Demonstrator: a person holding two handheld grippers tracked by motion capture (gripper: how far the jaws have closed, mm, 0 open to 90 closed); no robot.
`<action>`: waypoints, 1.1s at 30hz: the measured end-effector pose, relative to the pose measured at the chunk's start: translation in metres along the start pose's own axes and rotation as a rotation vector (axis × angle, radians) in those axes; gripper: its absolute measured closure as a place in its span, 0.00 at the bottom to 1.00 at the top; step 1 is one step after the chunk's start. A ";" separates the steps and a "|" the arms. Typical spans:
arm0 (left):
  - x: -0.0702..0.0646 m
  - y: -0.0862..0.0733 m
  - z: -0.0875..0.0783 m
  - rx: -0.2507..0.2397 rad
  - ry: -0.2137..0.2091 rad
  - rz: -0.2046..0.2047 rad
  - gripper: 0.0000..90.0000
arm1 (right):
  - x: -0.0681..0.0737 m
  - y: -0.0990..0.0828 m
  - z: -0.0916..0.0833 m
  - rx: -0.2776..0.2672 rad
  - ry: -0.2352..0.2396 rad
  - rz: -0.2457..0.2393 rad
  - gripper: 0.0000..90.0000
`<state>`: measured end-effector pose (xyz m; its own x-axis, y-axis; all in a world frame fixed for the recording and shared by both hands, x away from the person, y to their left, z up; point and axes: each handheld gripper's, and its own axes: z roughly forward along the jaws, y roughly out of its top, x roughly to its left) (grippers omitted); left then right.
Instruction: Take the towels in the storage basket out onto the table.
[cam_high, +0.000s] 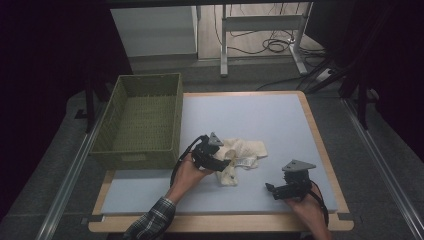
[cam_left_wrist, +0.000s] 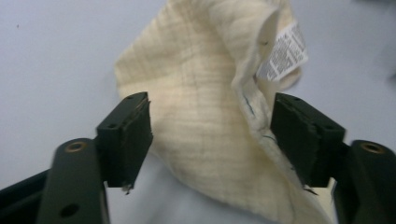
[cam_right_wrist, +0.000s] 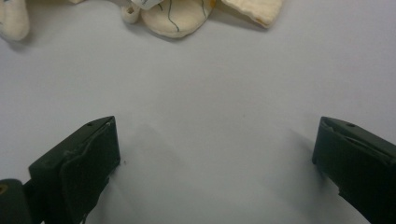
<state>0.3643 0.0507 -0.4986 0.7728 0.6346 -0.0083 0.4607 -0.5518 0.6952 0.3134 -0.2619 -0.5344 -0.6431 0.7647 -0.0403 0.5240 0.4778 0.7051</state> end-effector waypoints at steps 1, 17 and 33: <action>-0.001 -0.003 -0.001 0.003 0.008 0.002 0.35 | 0.000 0.000 0.000 0.000 0.000 0.000 0.01; -0.001 -0.038 -0.001 -0.007 -0.029 -0.028 0.76 | 0.000 0.000 -0.001 -0.002 0.002 -0.001 0.04; 0.009 -0.062 -0.003 -0.038 -0.071 -0.094 0.97 | -0.015 0.021 -0.006 -0.044 0.117 0.034 0.73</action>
<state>0.3416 0.0922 -0.5392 0.7566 0.6419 -0.1248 0.5167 -0.4698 0.7158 0.3304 -0.2656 -0.5153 -0.6874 0.7234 0.0649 0.5231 0.4312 0.7351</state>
